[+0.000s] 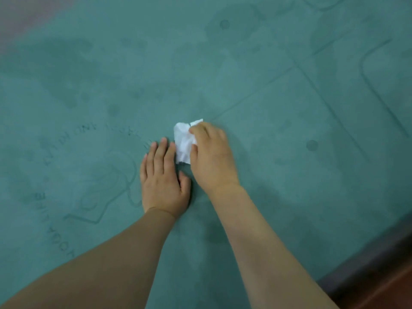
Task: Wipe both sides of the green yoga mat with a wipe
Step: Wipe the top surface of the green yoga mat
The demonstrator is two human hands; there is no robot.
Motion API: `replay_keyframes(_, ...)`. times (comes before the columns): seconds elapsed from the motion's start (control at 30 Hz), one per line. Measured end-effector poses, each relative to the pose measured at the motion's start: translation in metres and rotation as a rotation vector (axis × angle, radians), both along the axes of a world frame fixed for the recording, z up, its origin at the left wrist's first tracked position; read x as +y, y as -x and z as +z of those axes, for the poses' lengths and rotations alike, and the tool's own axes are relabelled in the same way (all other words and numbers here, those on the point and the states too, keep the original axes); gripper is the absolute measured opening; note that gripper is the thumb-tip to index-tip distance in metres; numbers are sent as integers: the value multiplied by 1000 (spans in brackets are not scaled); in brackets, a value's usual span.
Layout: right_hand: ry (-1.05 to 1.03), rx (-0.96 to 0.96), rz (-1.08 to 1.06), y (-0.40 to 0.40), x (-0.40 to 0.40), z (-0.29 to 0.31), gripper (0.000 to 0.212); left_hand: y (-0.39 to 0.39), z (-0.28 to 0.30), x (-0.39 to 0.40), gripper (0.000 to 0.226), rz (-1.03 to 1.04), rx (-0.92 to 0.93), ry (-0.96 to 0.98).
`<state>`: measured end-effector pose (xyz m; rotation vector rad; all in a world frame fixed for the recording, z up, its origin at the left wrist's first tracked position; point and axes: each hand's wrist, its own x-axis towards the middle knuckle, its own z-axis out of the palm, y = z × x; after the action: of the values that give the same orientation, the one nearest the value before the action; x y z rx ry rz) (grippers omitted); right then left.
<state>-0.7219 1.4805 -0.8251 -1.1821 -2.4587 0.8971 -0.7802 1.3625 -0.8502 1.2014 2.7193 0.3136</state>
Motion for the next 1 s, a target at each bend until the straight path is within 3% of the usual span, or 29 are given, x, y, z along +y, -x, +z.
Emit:
replay_keyframes(0.17, -28, 96, 141, -14, -7, -10, 37, 0, -2, 1, 64, -11, 24, 2)
replay_keyframes(0.27, -66, 69, 63, -24, 1, -8, 20, 0, -1, 2, 68, -11, 33, 16)
replay_keyframes(0.37, -36, 42, -71, -23, -1, -3, 22, 1, 0, 2, 69, -11, 39, 31)
replay_keyframes(0.5, -73, 111, 92, -13, -21, -7, 30, -1, 1, 3, 64, 0, 32, 19)
replay_keyframes(0.67, -342, 157, 343, -20, 0, -30, 19, -1, 1, 3, 64, -4, 38, 42)
replay_keyframes(0.77, -501, 170, 365, -33, 43, -32, 29, -1, 2, 3, 70, -8, 32, 73)
replay_keyframes(0.87, -549, 80, 254, -64, 104, -36, 22, -1, 3, 3, 71, 2, 24, 86)
replay_keyframes(1.0, -297, -142, -358, -103, 189, -18, 30, -1, 3, 4, 71, 3, 16, 85)
